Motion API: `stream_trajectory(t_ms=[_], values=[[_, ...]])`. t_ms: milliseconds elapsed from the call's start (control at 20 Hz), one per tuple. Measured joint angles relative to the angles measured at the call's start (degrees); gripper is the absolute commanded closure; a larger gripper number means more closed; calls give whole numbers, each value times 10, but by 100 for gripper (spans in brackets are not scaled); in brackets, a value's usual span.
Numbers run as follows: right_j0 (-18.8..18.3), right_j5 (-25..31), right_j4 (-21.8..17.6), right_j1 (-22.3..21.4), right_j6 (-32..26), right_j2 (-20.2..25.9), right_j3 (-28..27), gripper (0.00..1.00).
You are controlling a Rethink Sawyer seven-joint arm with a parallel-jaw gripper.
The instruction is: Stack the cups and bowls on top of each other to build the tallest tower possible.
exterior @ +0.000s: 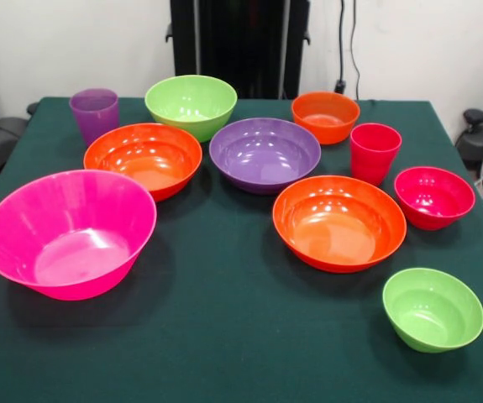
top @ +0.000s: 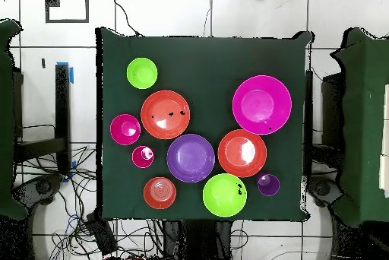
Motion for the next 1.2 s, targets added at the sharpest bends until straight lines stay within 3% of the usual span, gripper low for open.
stream_trajectory(t_ms=[650,1200], values=[[-36,109,2,-7,0,9,-15,0],[-43,112,2,-11,0,16,-15,0]])
